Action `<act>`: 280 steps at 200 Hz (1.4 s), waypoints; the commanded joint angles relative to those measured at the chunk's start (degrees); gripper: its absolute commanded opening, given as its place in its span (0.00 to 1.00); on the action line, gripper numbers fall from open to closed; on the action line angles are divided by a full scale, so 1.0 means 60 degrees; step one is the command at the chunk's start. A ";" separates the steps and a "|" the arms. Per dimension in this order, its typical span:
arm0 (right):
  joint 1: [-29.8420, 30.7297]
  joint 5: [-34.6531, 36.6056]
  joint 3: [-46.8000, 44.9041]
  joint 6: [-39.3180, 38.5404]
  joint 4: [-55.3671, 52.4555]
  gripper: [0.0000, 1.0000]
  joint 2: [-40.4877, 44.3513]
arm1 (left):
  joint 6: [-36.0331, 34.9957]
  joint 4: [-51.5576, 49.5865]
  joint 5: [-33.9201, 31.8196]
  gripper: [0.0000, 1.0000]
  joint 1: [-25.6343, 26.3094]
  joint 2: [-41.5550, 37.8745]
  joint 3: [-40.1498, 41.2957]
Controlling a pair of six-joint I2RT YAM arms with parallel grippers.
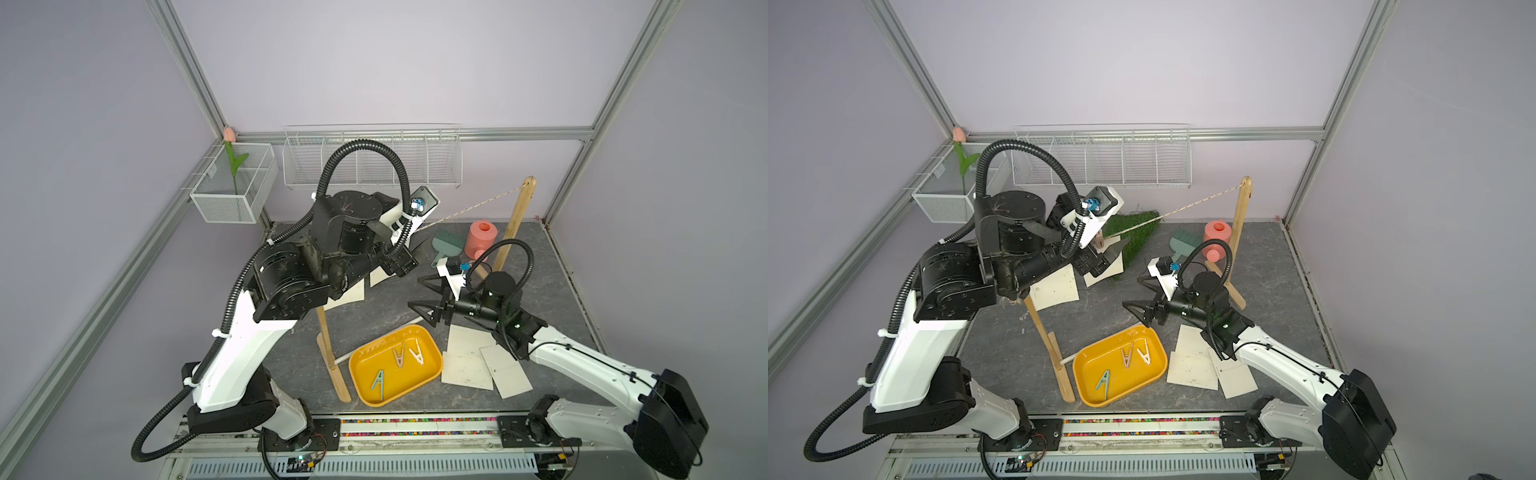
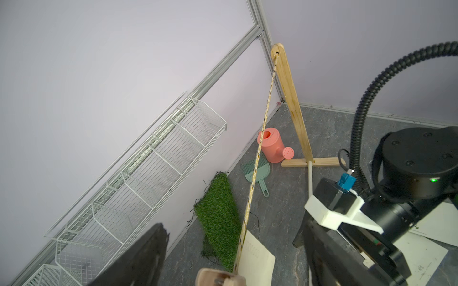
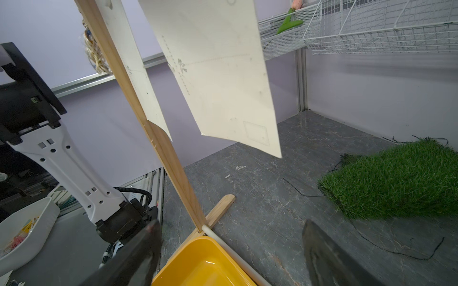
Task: Remove the postcards from the strings
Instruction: Pinch the postcard on the clothesline.
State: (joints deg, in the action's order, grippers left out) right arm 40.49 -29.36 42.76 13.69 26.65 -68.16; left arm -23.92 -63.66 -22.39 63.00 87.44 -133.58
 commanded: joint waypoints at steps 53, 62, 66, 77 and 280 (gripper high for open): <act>-0.0176 -0.1043 0.0711 0.0276 0.1369 0.91 -0.0656 | 0.0916 -0.1267 0.0916 0.86 -0.0890 -0.0421 0.0358; -0.0174 -0.1070 0.0760 0.0276 0.1411 0.92 -0.0729 | 0.0940 -0.1260 0.1012 0.86 -0.0983 -0.0409 0.0432; -0.0181 -0.1094 0.0780 0.0267 0.1415 0.92 -0.0766 | 0.0958 -0.1249 0.1034 0.85 -0.1004 -0.0408 0.0458; -0.0182 -0.1125 0.0832 0.0265 0.1458 0.92 -0.0822 | 0.0970 -0.1241 0.1131 0.85 -0.1101 -0.0369 0.0474; -0.0801 -0.2528 0.2703 0.1580 0.3740 0.96 -0.3358 | 0.0988 -0.0816 0.1784 0.73 -0.2030 -0.0657 0.1198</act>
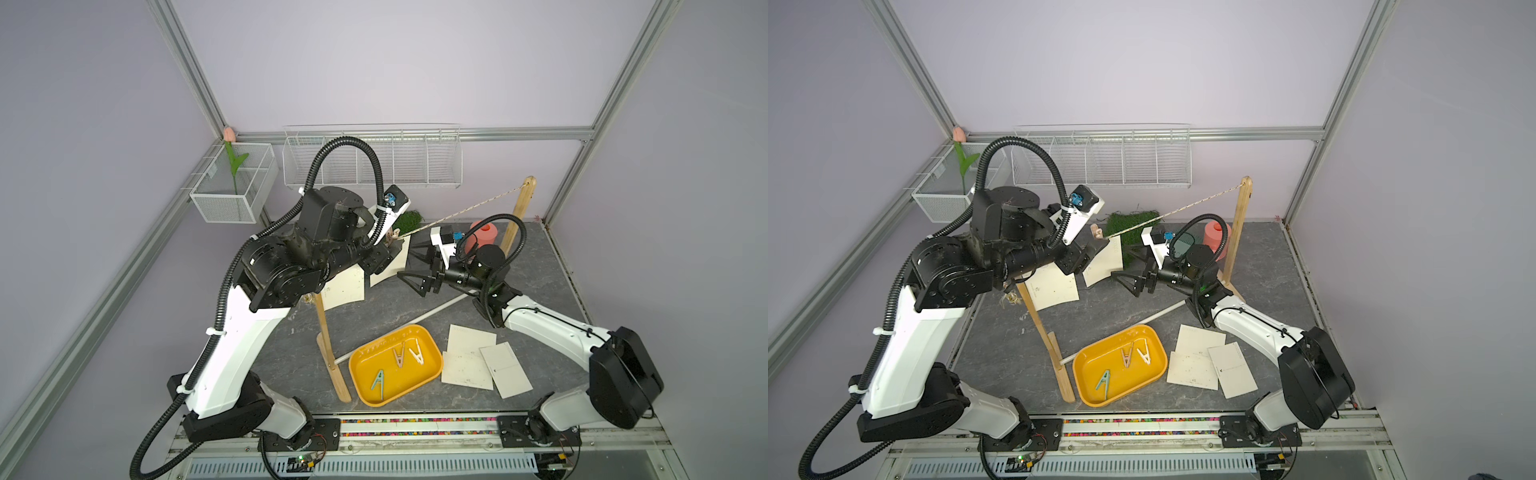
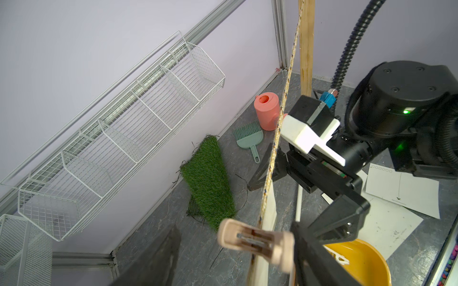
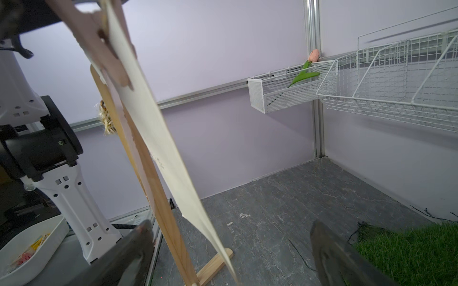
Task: Remove the postcards from the strings
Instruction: Pinch the postcard on the clothesline.
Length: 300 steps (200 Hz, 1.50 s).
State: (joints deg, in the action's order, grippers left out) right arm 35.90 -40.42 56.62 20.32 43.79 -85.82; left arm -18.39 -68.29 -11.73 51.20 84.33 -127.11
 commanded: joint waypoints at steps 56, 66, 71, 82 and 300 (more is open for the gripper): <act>-0.0038 -0.1125 0.0639 0.1026 0.1881 0.62 -0.0988 | 0.0057 0.0044 -0.0331 0.73 -0.0065 -0.0206 0.0223; -0.0040 -0.1171 0.0670 0.1067 0.1927 0.56 -0.1018 | 0.0078 0.0059 -0.0353 0.73 -0.0062 -0.0228 0.0229; -0.0044 -0.1208 0.0685 0.1082 0.1960 0.53 -0.1033 | 0.0091 0.0059 -0.0333 0.73 -0.0063 -0.0228 0.0236; -0.0036 -0.1281 0.0740 0.1109 0.1966 0.49 -0.1061 | 0.0120 0.0059 -0.0325 0.73 -0.0055 -0.0235 0.0226; -0.0082 -0.1820 0.0920 0.1130 0.1711 0.07 -0.0982 | -0.0363 0.1030 -0.0600 0.92 -0.0091 -0.0097 0.0669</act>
State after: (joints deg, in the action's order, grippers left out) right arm 35.70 -50.04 60.80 27.00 53.84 -92.60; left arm -19.44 -63.42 -15.62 51.00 83.90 -123.31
